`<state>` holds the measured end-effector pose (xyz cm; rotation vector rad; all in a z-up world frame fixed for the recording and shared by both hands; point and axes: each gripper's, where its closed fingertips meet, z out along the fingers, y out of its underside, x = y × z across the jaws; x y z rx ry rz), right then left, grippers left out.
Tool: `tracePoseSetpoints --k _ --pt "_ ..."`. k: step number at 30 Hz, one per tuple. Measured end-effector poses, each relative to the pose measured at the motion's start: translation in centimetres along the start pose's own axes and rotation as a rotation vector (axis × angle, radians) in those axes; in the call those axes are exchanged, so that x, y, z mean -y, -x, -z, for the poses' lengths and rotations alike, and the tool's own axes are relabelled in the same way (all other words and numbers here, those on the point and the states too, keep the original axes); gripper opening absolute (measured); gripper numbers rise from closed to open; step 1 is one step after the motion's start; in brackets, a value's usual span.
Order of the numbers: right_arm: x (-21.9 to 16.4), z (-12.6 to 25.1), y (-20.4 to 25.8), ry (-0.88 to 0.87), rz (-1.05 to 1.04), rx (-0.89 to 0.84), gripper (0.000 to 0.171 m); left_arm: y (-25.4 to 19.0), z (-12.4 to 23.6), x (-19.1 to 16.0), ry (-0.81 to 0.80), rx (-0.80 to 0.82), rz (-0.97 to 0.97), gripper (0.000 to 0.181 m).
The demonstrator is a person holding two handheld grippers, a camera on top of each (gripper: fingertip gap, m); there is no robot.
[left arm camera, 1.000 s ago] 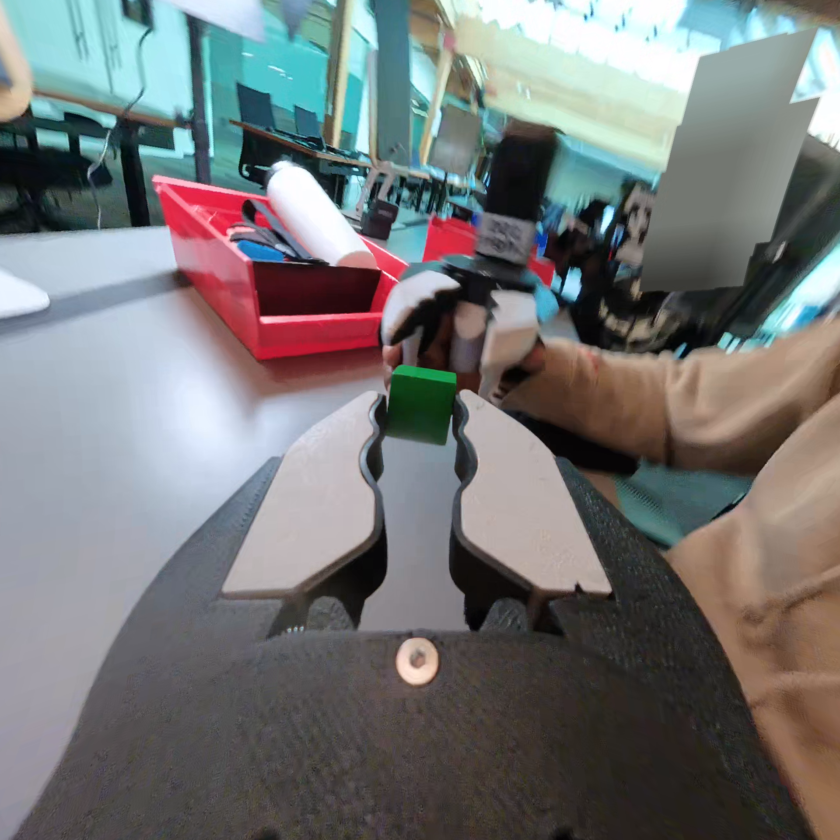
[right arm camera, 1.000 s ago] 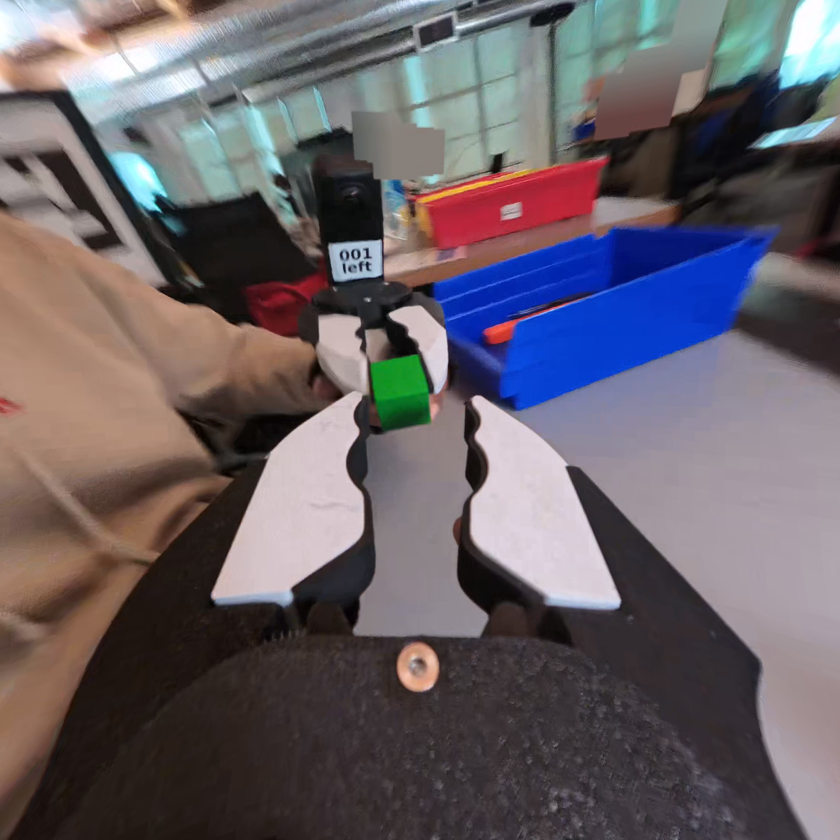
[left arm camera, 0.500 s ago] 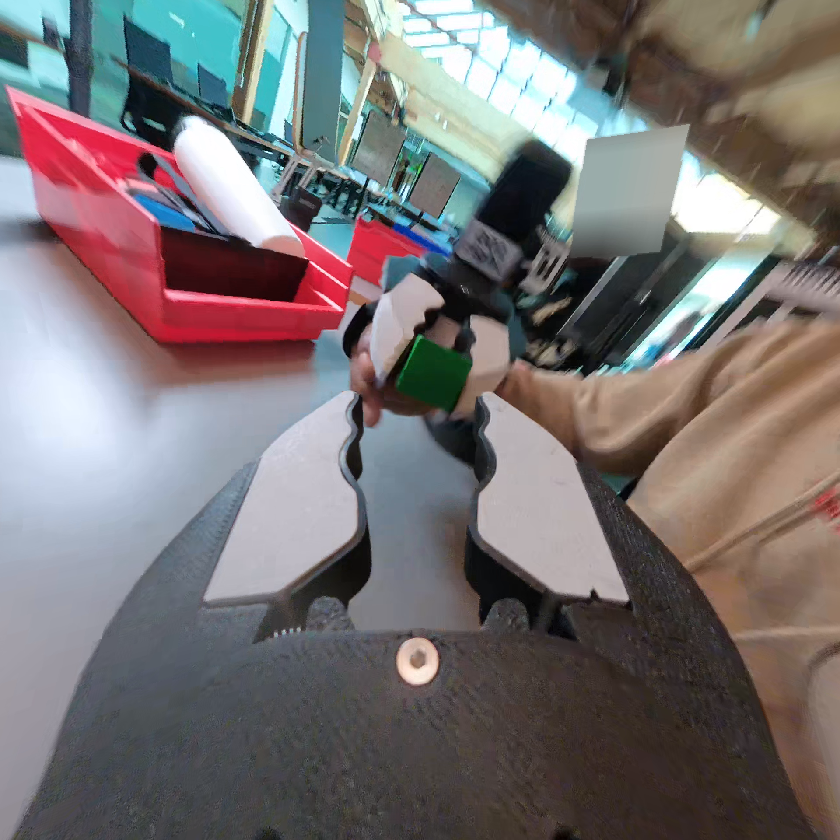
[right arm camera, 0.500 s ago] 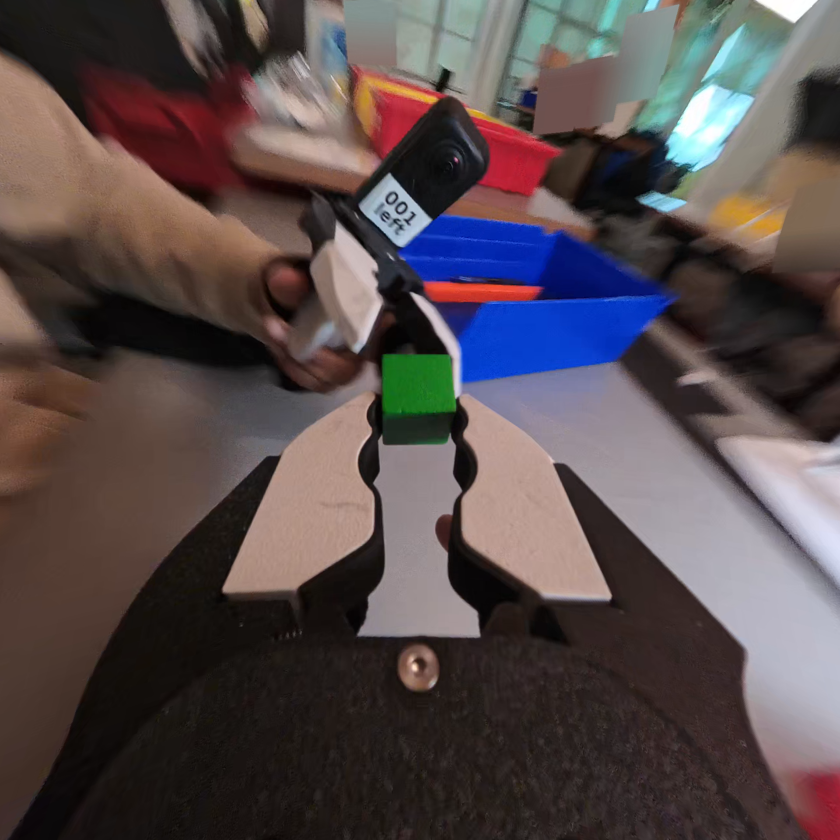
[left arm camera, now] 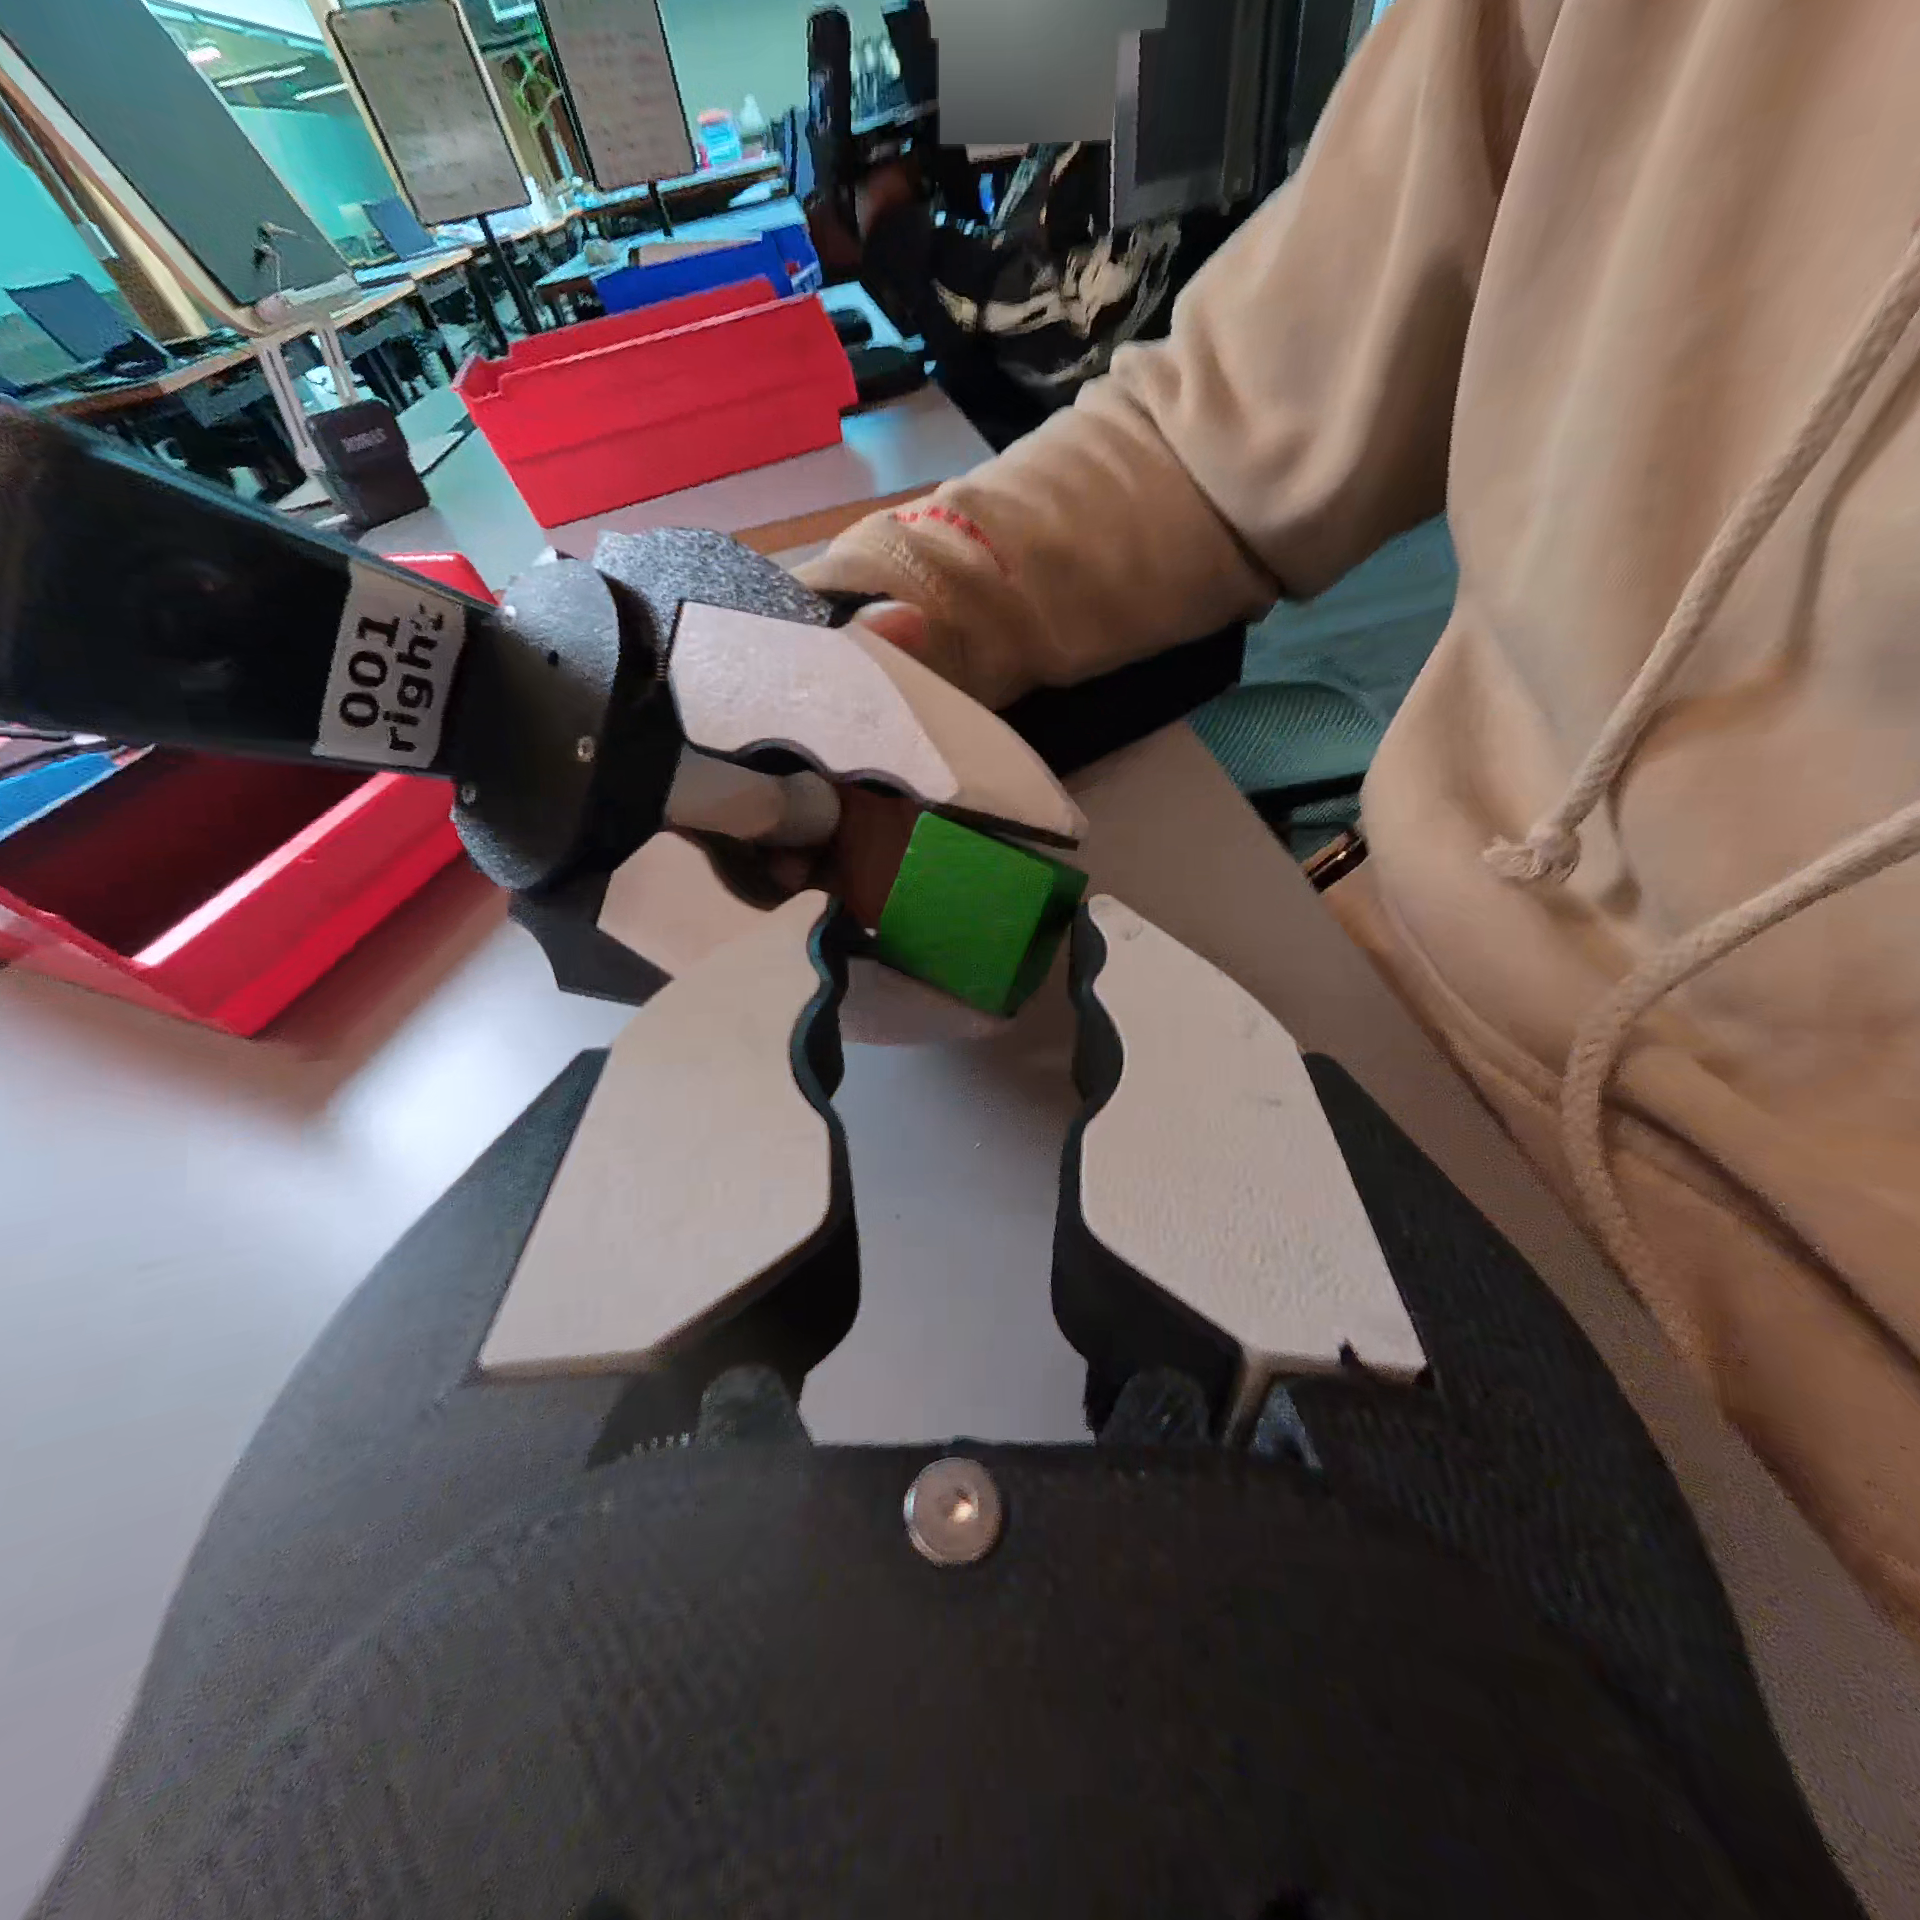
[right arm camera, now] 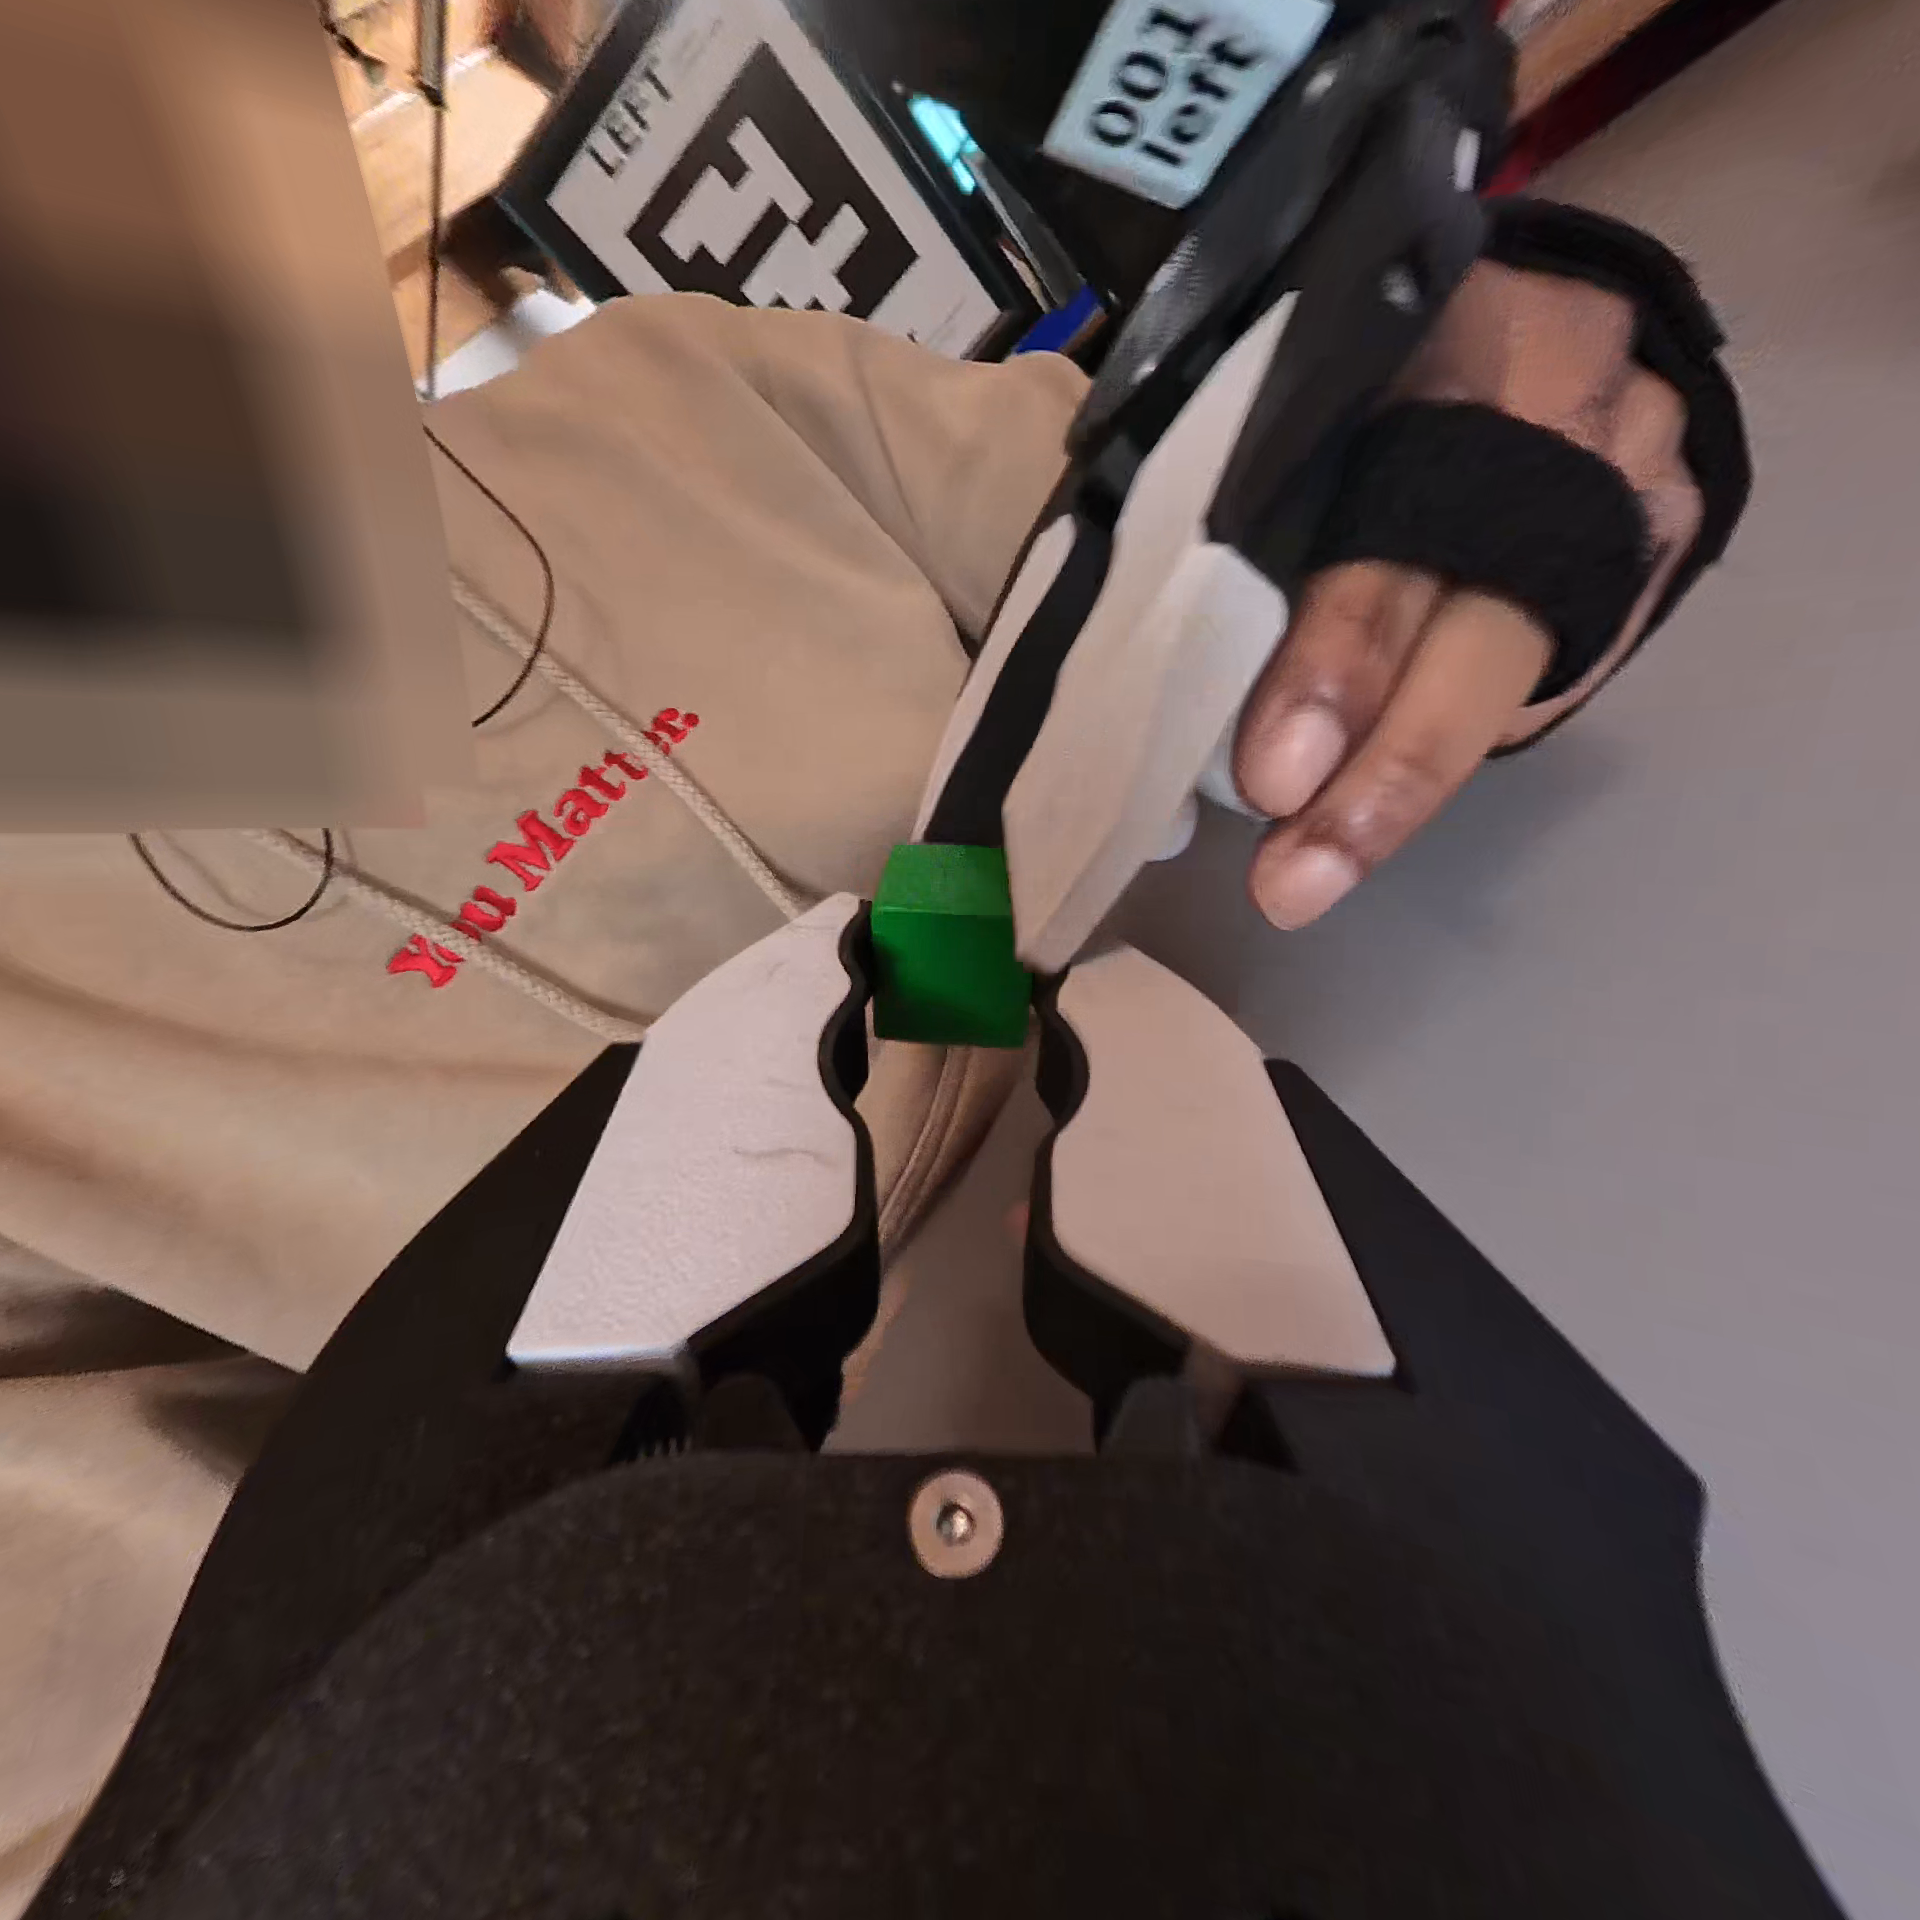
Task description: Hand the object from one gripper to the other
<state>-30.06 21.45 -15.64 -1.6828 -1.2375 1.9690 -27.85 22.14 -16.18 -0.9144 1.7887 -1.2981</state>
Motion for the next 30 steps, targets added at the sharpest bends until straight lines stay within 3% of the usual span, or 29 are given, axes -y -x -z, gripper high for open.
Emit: tracePoseSetpoints --k 3,6,11,16,19,21,22,24,27,30 --pt "0.4 0.1 -0.9 -0.037 -0.030 -0.035 0.028 0.5 -0.4 -0.7 0.054 0.069 -0.076 0.033" --pt "2.4 1.9 -2.7 -0.177 -0.027 -0.158 0.030 3.9 0.5 -1.1 0.104 0.289 -0.119 0.032" --pt "6.4 7.4 -3.7 -0.383 0.323 -0.564 0.042 8.2 3.3 -0.8 -0.053 0.435 0.279 0.031" --pt "6.6 7.6 -5.1 -0.118 0.933 -1.102 0.053 9.6 3.6 -1.3 -0.305 0.346 0.834 0.031" --pt "6.0 7.0 -6.8 0.172 1.231 -1.346 0.054 9.3 2.8 -1.3 -0.404 0.245 1.045 0.030" --pt "5.8 6.7 -7.0 0.254 1.352 -1.411 0.042 8.9 2.3 -1.4 -0.408 0.214 1.093 0.031" --pt "6.0 6.9 -6.8 0.245 1.372 -1.430 0.030 8.7 2.2 -1.3 -0.411 0.196 1.088 0.030" --pt "6.3 7.1 -6.1 0.145 1.234 -1.346 0.030 8.6 2.6 -0.1 -0.440 0.159 1.020 0.040" --pt "6.2 6.9 -4.4 -0.093 0.816 -1.008 0.030 8.5 3.5 0.8 -0.368 0.206 0.748 0.048" --pt "5.3 6.0 -2.5 -0.211 0.443 -0.620 0.030 7.1 3.2 0.6 -0.221 0.215 0.462 0.046"
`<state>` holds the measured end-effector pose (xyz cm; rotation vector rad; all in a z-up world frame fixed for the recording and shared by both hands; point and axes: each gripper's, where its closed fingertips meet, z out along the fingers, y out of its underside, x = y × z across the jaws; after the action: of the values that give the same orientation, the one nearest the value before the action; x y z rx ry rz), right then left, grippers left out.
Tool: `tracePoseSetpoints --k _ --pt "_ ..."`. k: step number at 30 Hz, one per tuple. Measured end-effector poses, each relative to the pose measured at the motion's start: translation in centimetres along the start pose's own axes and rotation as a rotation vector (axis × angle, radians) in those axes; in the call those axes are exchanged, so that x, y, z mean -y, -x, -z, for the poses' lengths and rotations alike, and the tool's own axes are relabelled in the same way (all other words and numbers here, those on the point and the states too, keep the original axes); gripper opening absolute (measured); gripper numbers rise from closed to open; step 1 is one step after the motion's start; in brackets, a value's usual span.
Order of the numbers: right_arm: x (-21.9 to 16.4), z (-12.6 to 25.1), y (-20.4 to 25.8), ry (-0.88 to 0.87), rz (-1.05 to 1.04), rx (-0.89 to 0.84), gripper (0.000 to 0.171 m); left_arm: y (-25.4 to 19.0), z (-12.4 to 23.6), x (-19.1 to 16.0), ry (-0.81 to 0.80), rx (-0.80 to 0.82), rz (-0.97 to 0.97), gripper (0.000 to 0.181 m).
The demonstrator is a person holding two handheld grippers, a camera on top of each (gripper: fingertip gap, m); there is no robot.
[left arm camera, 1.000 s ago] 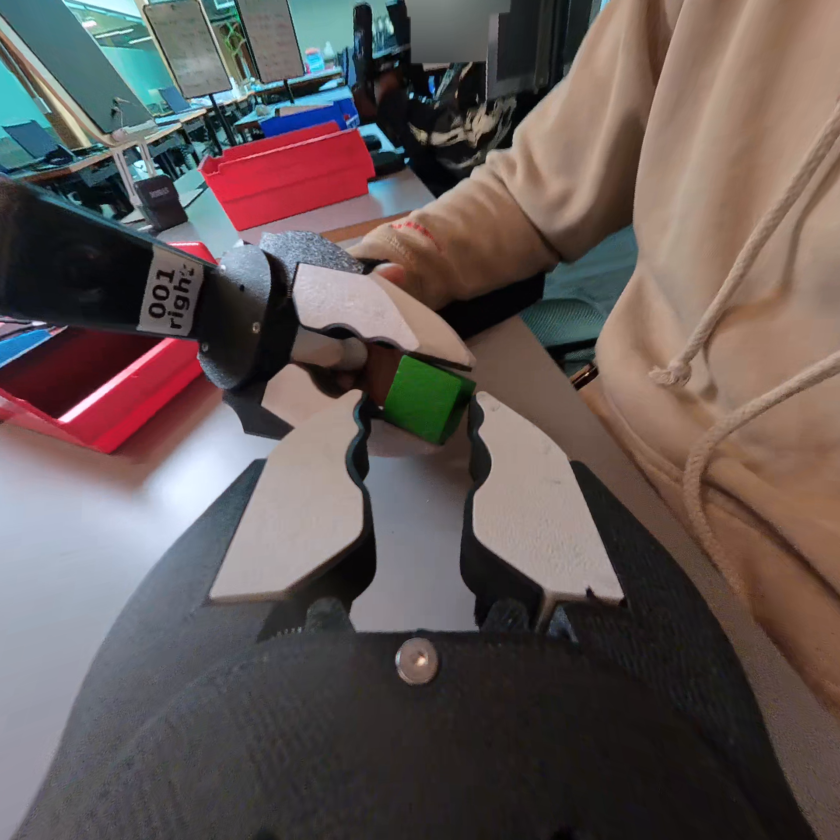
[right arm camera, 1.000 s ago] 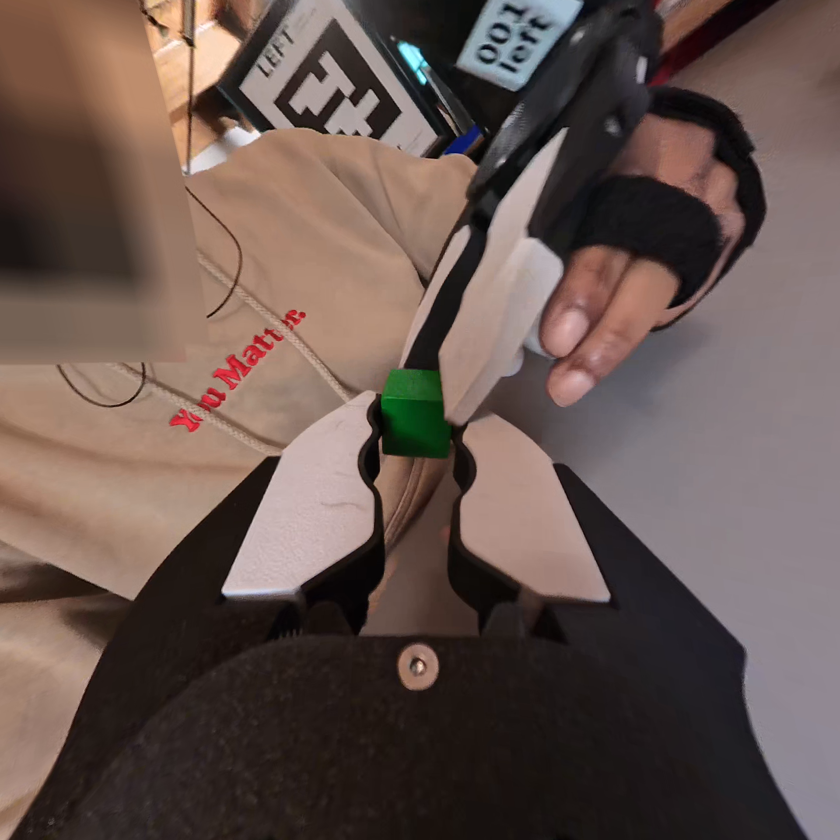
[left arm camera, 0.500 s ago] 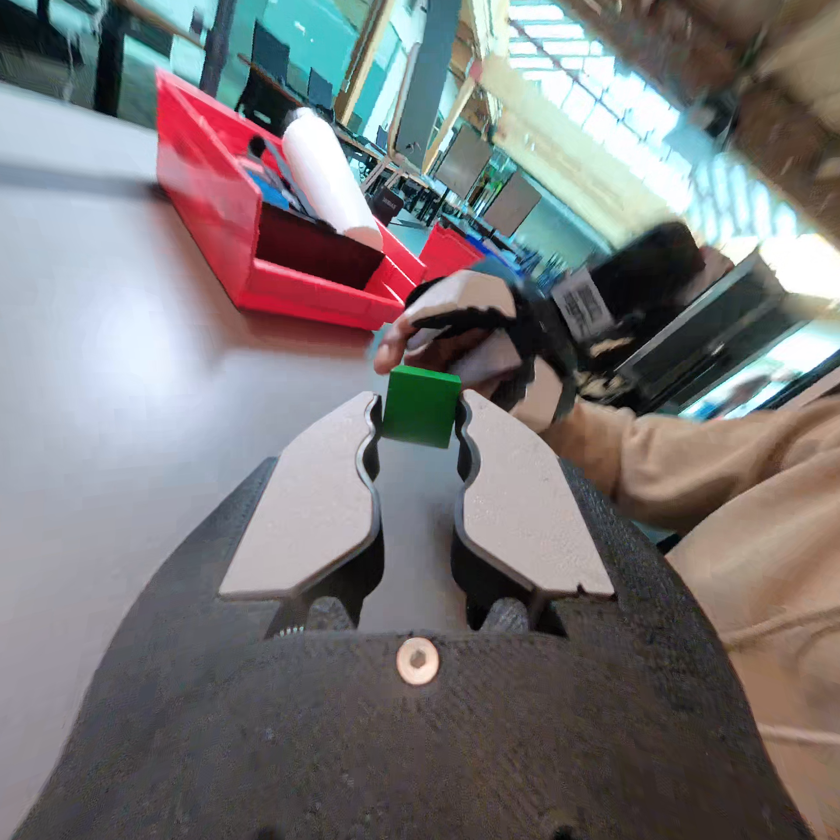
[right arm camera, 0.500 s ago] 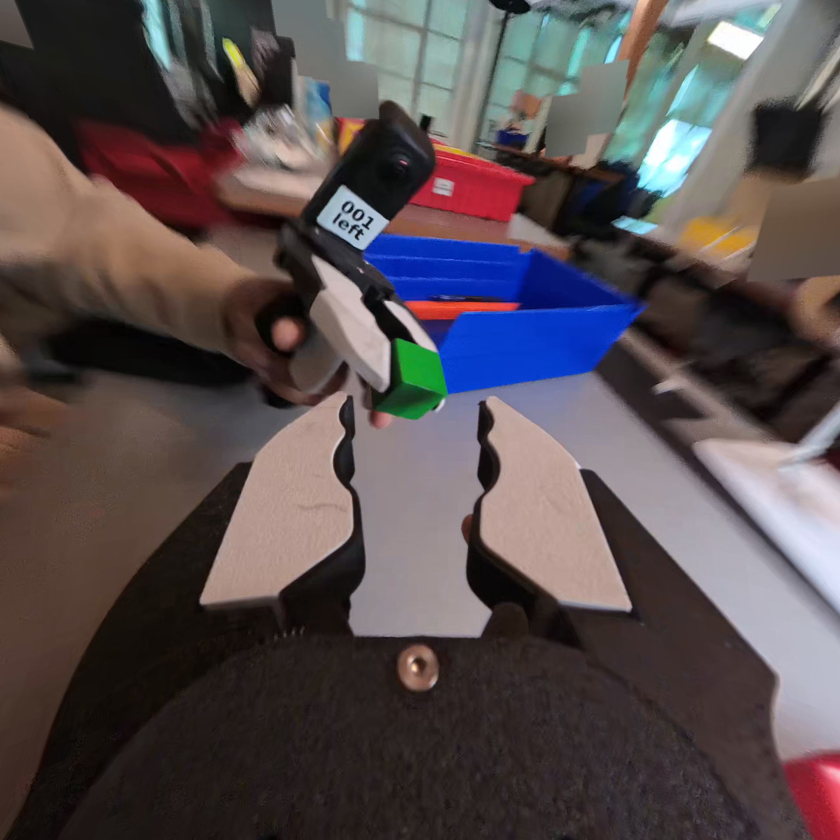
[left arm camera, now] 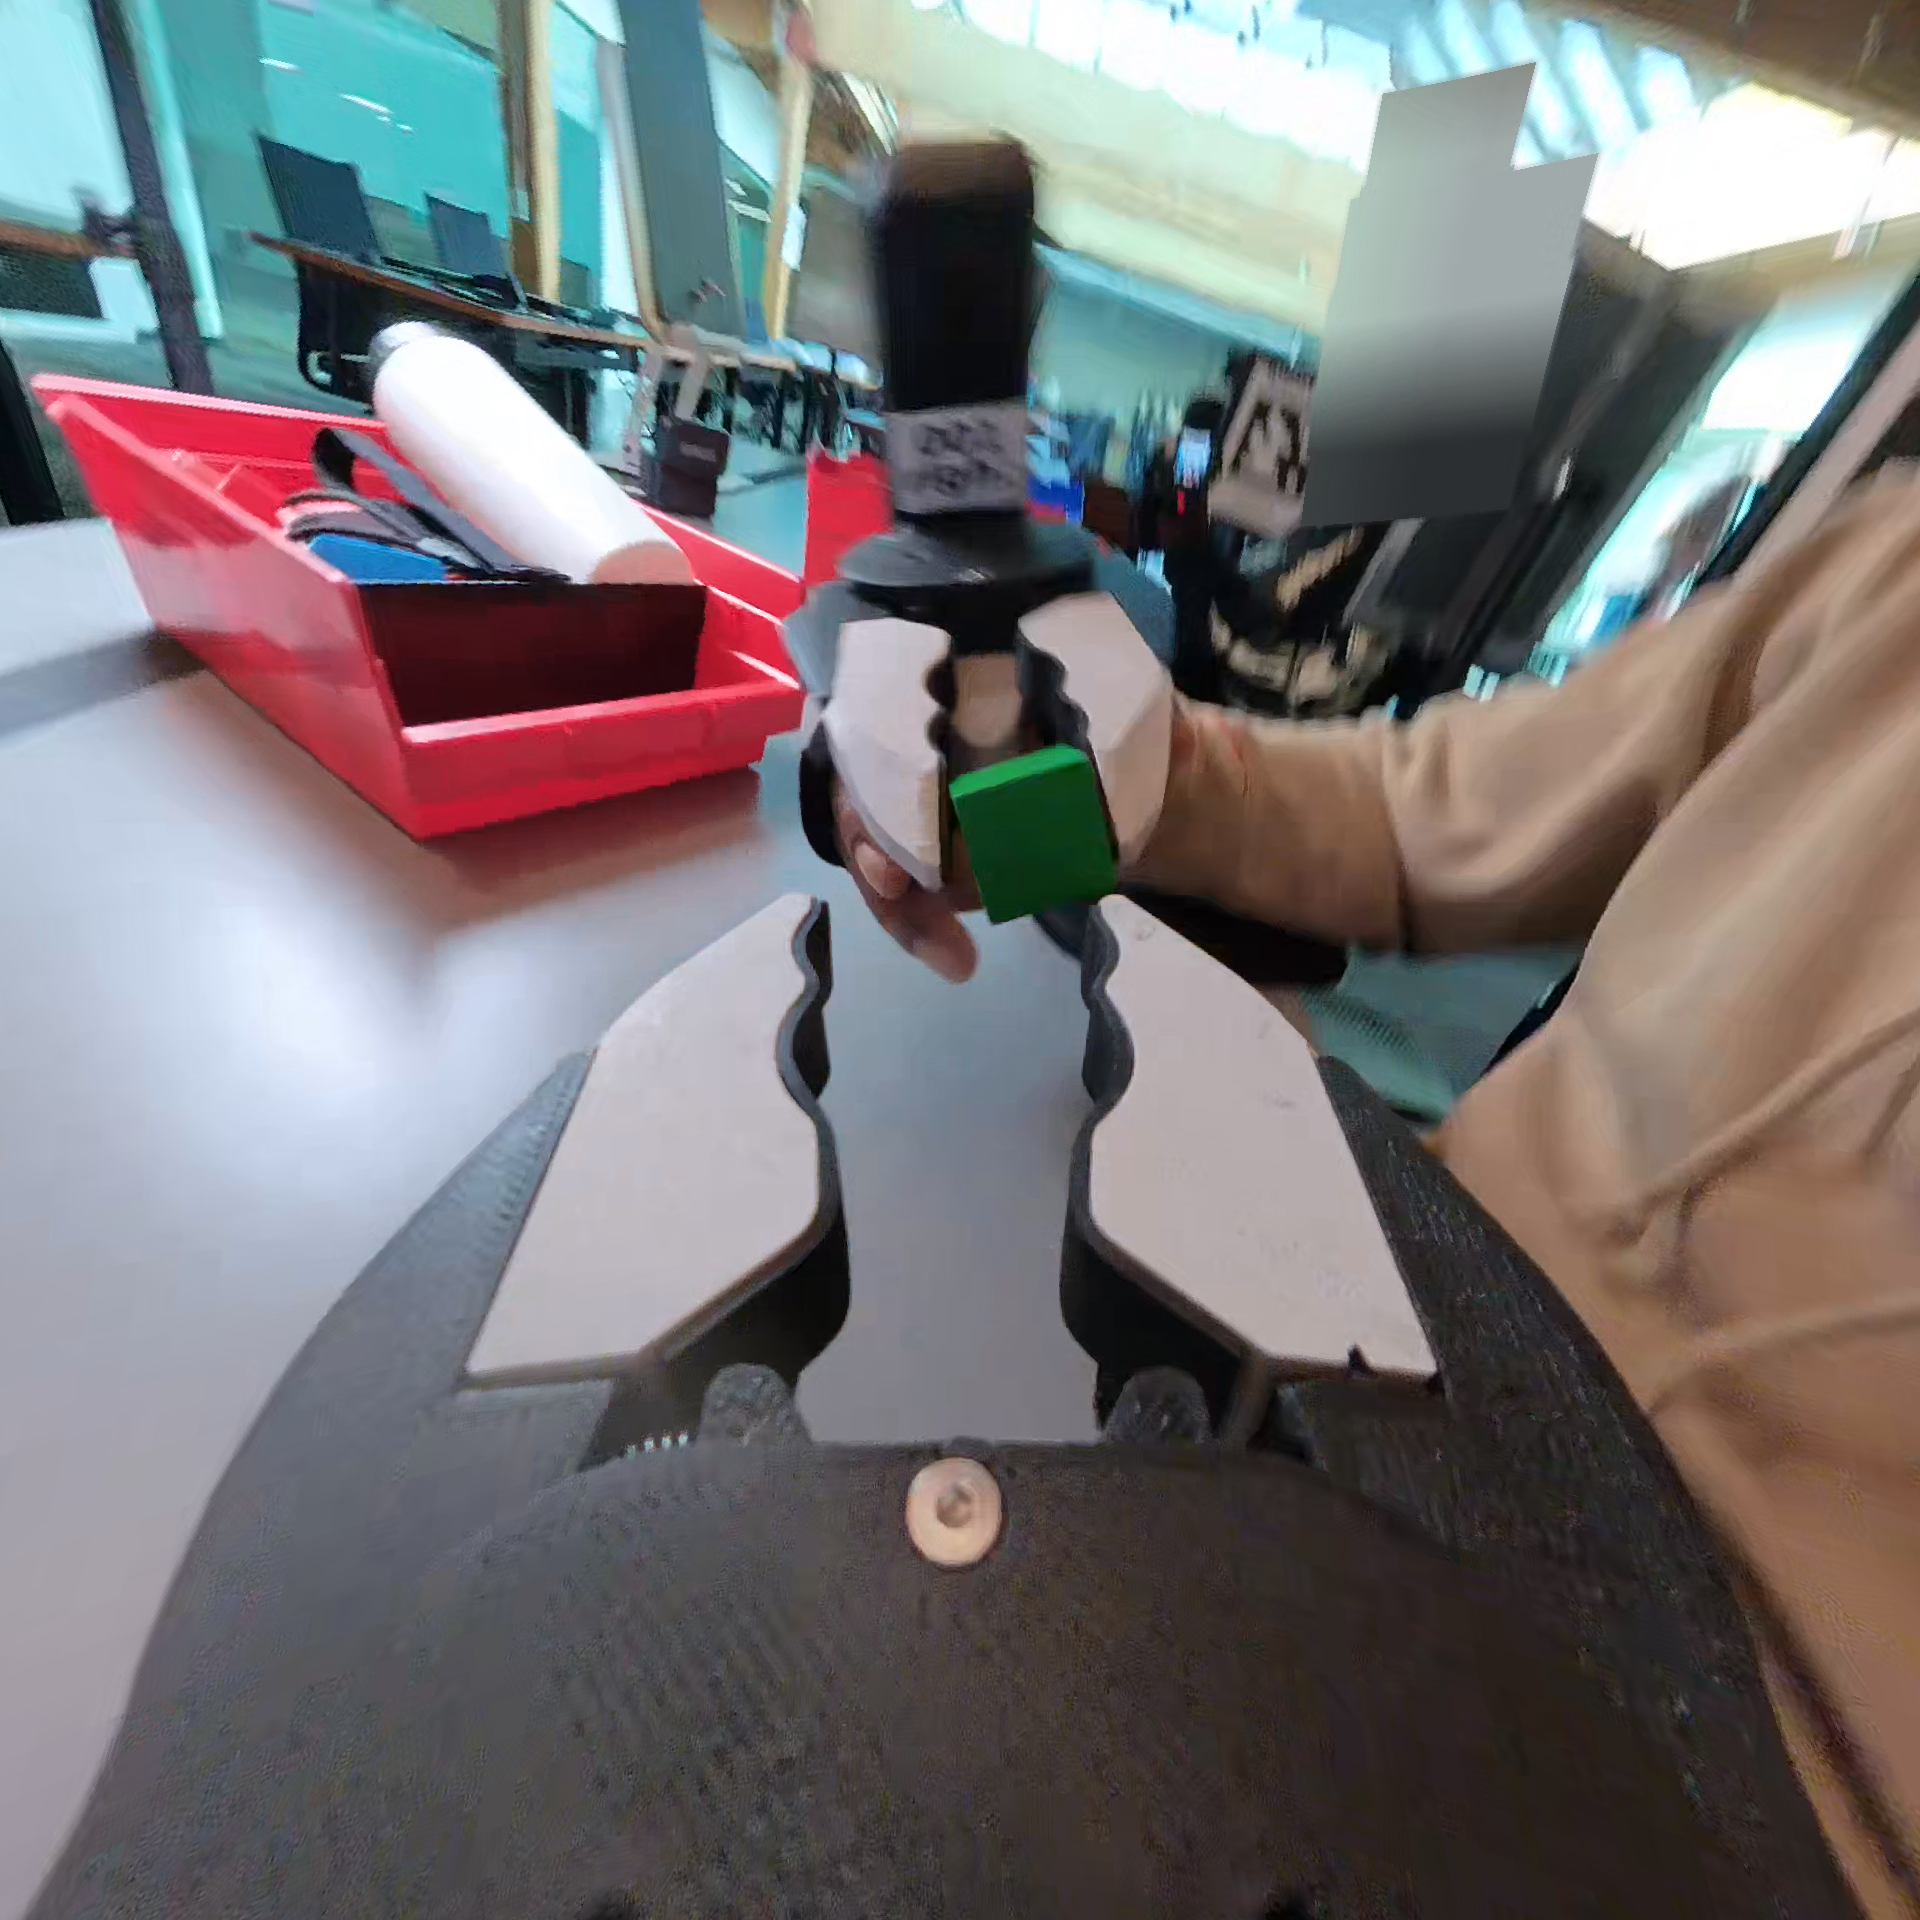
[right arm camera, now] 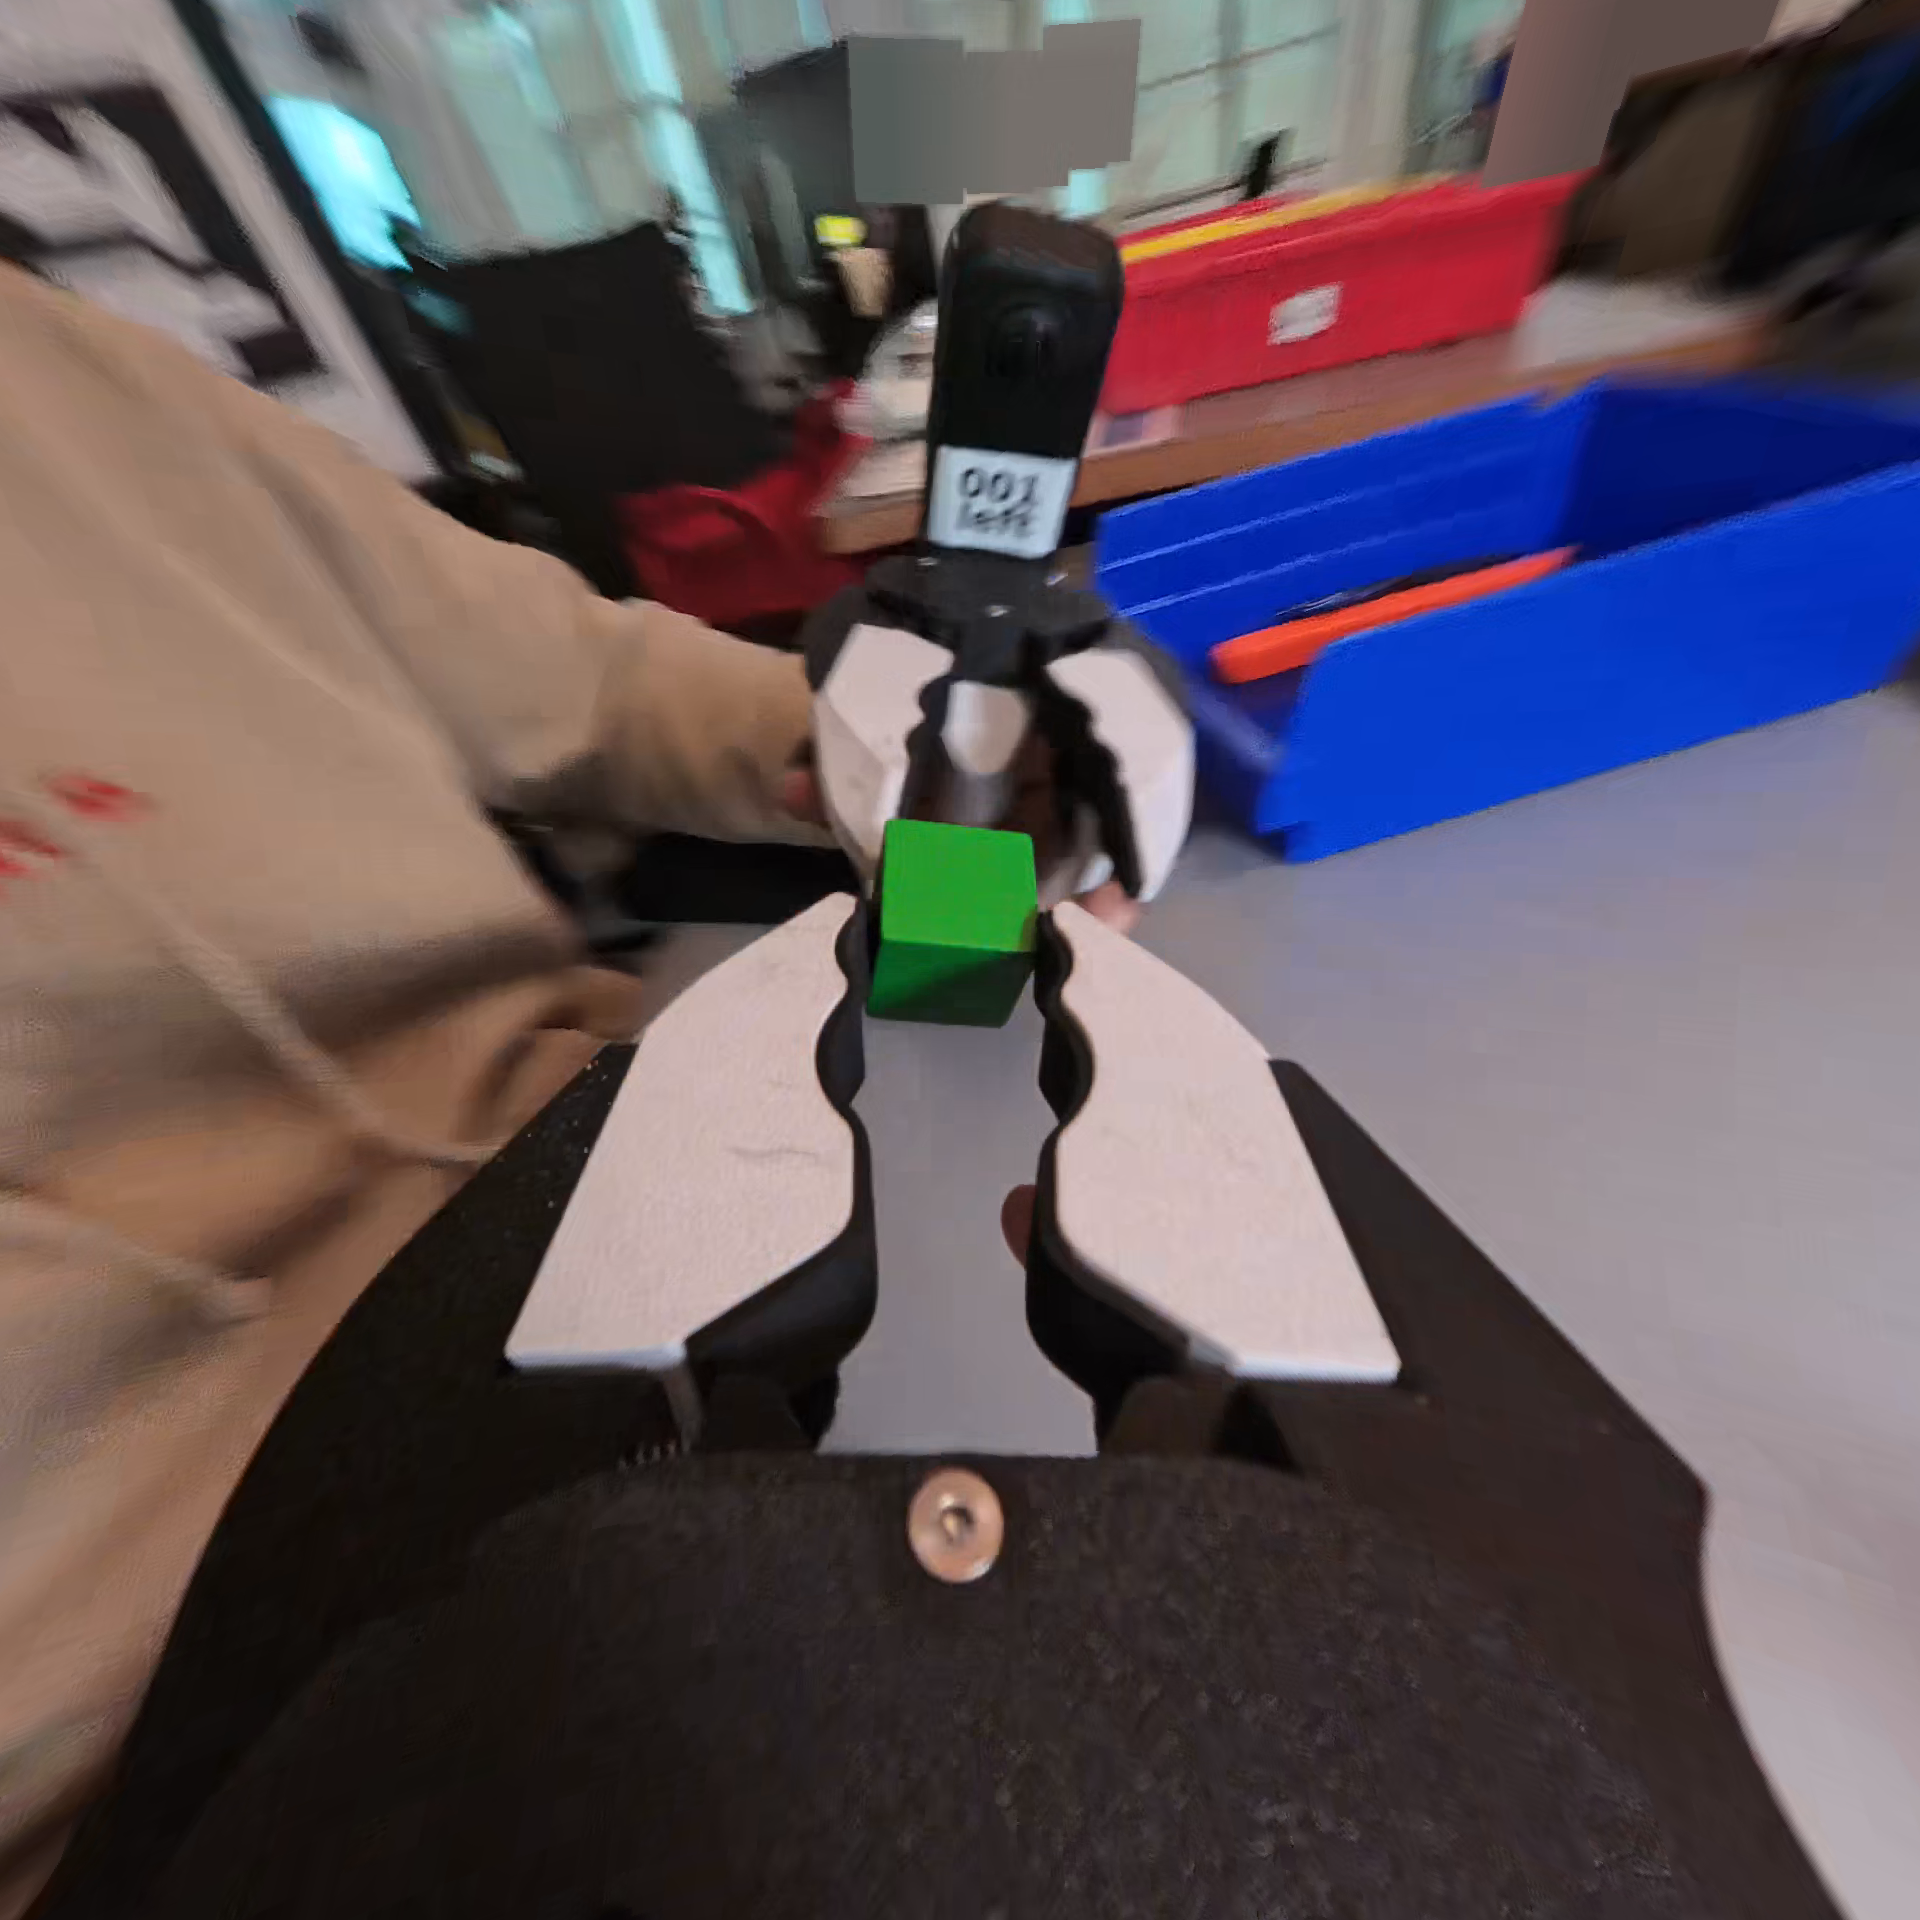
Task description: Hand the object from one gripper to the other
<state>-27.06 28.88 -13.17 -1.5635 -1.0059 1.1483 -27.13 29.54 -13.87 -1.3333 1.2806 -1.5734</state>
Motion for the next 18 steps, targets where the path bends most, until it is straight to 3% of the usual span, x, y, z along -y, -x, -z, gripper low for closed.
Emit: tracePoseSetpoints --k 4,8,12,18 --pt "-1.8 -0.5 2.8 0.077 -0.283 0.310 0.030 -2.0 -0.6 -2.0 0.118 -0.045 -0.268 0.043" --pt "-3.1 -0.8 4.3 0.164 -0.382 0.425 0.029 -3.2 -1.2 -3.7 0.201 -0.058 -0.439 0.047" --pt "-4.2 -1.7 4.6 0.215 -0.386 0.413 0.028 -2.6 -1.8 -4.9 0.269 0.028 -0.614 0.052" --pt "-2.7 -2.2 1.9 0.083 -0.513 0.291 0.028 -0.9 -1.6 -3.5 0.236 0.230 -0.844 0.040"
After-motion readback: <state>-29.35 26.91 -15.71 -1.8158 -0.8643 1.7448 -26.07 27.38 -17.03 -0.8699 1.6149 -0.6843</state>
